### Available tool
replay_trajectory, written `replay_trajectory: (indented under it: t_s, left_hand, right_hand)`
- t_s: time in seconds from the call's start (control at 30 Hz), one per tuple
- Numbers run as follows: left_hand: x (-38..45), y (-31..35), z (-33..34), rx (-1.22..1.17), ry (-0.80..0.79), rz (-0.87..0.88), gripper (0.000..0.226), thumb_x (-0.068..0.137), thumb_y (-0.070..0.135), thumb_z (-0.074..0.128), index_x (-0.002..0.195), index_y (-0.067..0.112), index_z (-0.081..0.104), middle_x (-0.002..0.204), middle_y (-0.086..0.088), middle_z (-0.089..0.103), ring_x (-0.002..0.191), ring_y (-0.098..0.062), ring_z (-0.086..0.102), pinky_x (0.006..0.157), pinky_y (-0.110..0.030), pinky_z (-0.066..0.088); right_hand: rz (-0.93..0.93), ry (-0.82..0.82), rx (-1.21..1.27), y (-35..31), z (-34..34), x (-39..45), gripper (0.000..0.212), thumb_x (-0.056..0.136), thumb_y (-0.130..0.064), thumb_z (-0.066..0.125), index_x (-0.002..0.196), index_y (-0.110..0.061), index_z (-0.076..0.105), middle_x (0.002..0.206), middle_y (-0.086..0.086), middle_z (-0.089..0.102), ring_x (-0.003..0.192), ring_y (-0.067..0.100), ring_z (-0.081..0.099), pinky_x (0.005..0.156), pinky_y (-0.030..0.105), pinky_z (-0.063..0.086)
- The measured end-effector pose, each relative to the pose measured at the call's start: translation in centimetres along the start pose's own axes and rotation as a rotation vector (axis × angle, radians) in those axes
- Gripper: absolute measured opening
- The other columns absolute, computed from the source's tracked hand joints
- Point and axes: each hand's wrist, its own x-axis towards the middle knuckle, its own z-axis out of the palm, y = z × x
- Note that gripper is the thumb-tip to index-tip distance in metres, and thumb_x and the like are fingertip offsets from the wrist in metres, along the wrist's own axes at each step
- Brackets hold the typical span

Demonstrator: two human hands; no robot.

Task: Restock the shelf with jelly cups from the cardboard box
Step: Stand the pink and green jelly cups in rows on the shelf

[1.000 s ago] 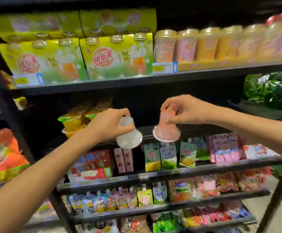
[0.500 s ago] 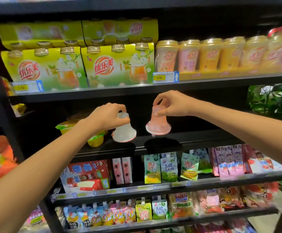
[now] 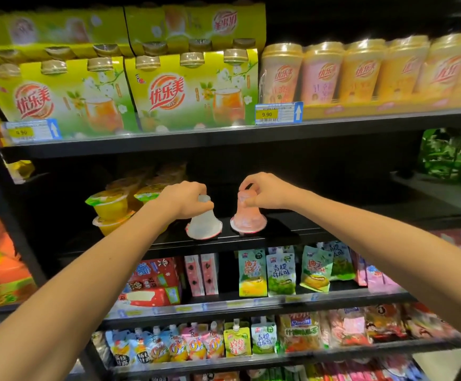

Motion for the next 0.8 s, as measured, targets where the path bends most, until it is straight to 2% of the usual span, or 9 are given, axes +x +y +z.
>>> replay_trajectory:
  t_s: [0.1, 0.3, 0.47, 0.53, 0.67, 0.73, 0.8]
  left_hand:
    - [0.3, 0.2, 0.1, -0.024, 0.008, -0.008, 0.044, 0.09, 0.052, 0.052, 0.122, 0.023, 0.056, 0.116, -0.003, 0.064, 0.097, -0.021, 0.061, 0.083, -0.04, 0.056]
    - [1.4, 0.6, 0.9, -0.002, 0.033, -0.03, 0.041, 0.092, 0.047, 0.049, 0.12, 0.019, 0.057, 0.114, -0.006, 0.065, 0.096, -0.023, 0.062, 0.082, -0.039, 0.056]
    - [1.4, 1.3, 1.0, 0.073, 0.052, -0.068, 0.046, 0.095, 0.044, 0.046, 0.132, 0.017, 0.05, 0.122, -0.011, 0.061, 0.104, -0.029, 0.061, 0.084, -0.039, 0.054]
    - [0.6, 1.7, 1.1, 0.112, 0.137, -0.071, 0.051, 0.095, 0.043, 0.047, 0.139, 0.017, 0.044, 0.126, -0.014, 0.057, 0.112, -0.032, 0.056, 0.087, -0.04, 0.051]
    - [-3.1, 2.3, 2.9, -0.01, 0.572, 0.164, 0.041, 0.087, 0.032, 0.062, 0.122, 0.011, 0.058, 0.119, -0.012, 0.056, 0.106, -0.027, 0.055, 0.079, -0.036, 0.051]
    - [-4.6, 2.1, 4.8, -0.08, 0.617, 0.245, 0.035, 0.086, 0.029, 0.06, 0.115, 0.01, 0.063, 0.116, -0.01, 0.058, 0.102, -0.026, 0.057, 0.077, -0.036, 0.051]
    - [-5.3, 2.0, 7.0, -0.111, 0.551, 0.233, 0.039, 0.086, 0.035, 0.048, 0.112, 0.011, 0.064, 0.111, -0.008, 0.06, 0.095, -0.025, 0.058, 0.073, -0.038, 0.051]
  right_hand:
    - [-0.005, 0.013, 0.016, 0.5, 0.5, 1.2, 0.047, 0.086, -0.026, 0.071, 0.13, -0.016, 0.059, 0.128, 0.002, 0.06, 0.11, 0.016, 0.059, 0.088, 0.03, 0.052]
    - [-0.021, 0.031, 0.061, 0.7, 1.7, 3.0, 0.046, 0.087, -0.019, 0.068, 0.132, -0.015, 0.058, 0.13, 0.003, 0.06, 0.115, 0.016, 0.058, 0.086, 0.022, 0.048]
    - [-0.003, 0.06, 0.101, 0.8, 2.6, 3.0, 0.048, 0.089, -0.022, 0.067, 0.135, -0.016, 0.055, 0.133, 0.003, 0.058, 0.121, 0.017, 0.056, 0.096, 0.029, 0.05]
    - [-0.015, 0.121, 0.042, 0.9, 2.7, 2.1, 0.05, 0.092, -0.026, 0.064, 0.139, -0.018, 0.051, 0.138, 0.002, 0.055, 0.125, 0.016, 0.054, 0.1, 0.03, 0.049]
    - [-0.146, 0.311, -0.176, 1.0, 3.9, -1.3, 0.043, 0.095, -0.029, 0.056, 0.137, -0.023, 0.049, 0.129, -0.001, 0.052, 0.114, 0.012, 0.054, 0.092, 0.029, 0.051]
    - [-0.218, 0.31, -0.258, 1.1, 5.4, -2.8, 0.039, 0.095, -0.029, 0.053, 0.132, -0.02, 0.051, 0.121, 0.001, 0.053, 0.105, 0.015, 0.053, 0.085, 0.034, 0.051]
    - [-0.251, 0.277, -0.316, 1.4, 7.0, -3.5, 0.032, 0.095, -0.03, 0.053, 0.124, -0.017, 0.055, 0.113, 0.003, 0.055, 0.095, 0.019, 0.053, 0.08, 0.04, 0.05]
